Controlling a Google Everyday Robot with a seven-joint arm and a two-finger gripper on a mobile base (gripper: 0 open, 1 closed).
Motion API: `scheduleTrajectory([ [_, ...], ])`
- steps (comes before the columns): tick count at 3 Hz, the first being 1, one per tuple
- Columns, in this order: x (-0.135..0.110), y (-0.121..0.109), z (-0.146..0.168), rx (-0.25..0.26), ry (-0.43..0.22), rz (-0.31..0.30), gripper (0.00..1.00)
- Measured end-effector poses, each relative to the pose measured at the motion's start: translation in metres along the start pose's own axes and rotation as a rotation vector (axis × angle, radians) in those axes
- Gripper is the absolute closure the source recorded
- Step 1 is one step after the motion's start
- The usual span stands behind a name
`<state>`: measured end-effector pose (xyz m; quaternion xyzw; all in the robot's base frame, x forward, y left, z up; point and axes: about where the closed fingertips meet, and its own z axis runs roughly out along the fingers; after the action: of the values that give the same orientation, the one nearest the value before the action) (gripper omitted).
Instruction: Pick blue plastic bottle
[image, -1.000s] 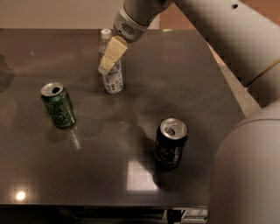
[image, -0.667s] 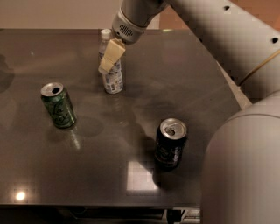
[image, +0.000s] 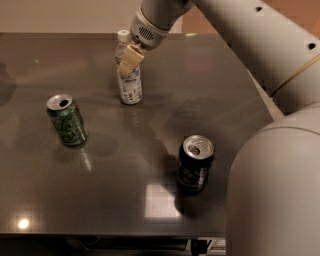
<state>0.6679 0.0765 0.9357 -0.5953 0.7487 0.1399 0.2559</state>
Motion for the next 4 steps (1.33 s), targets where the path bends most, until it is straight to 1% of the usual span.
scheduleTrajectory([
  [1,-0.001,0.003,-0.02,-0.009,-0.02,-0.024,0.88],
  [2,-0.003,0.006,-0.046,-0.015,-0.036,-0.068,1.0],
  [3,-0.011,0.014,-0.086,-0.013,-0.05,-0.156,1.0],
  [4,-0.018,0.019,-0.117,-0.011,-0.057,-0.237,1.0],
])
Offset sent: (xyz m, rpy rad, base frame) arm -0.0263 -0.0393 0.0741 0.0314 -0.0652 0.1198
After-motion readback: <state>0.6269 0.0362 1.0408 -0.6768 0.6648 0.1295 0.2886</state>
